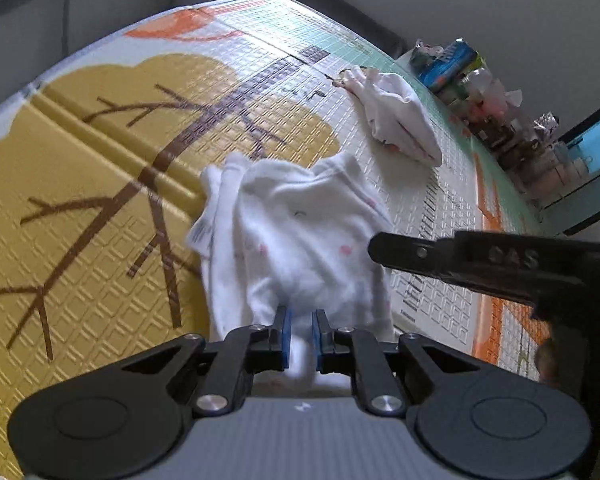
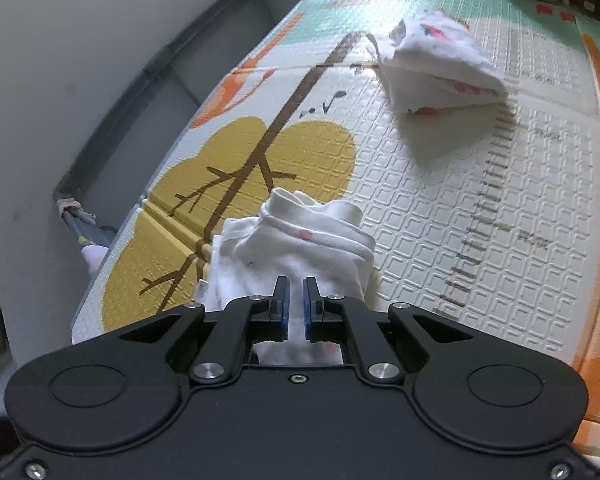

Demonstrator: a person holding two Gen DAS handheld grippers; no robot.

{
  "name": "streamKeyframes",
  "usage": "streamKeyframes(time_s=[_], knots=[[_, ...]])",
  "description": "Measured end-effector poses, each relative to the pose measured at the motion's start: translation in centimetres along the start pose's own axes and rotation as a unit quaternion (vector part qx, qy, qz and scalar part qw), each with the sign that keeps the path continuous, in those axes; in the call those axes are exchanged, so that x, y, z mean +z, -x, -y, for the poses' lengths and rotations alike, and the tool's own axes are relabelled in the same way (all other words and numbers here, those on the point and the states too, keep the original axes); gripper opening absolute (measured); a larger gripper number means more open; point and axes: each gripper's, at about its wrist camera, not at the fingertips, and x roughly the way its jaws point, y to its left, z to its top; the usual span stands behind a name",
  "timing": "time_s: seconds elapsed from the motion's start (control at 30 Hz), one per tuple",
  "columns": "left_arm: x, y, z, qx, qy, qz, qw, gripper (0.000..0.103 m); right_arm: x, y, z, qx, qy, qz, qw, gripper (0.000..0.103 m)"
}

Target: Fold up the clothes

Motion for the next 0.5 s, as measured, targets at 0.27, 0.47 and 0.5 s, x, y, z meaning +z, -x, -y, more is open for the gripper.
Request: streamKeyframes(time_s=[0.27, 0.47, 0.5], knots=[[-1.7, -0.2, -1.5, -0.008, 0.009, -0.011, 0.9999, 0.013, 0.6, -2.4, 0.7, -0.028, -0.016, -0.013, 0.999, 0.004], [-2.1, 1.7, -1.0, 0.012, -0.016, -0.007, 0.9998, 0.018, 1.4, -0.1, 1.0, -0.026, -0.038, 0.022, 0.999, 0.007], [-2.1, 2.2, -0.6, 0.023, -0.024, -0.002, 0.9994, 0.024, 1.6, 0.6, 0.8, -0.021, -0.034, 0.028, 0.999, 0.007]])
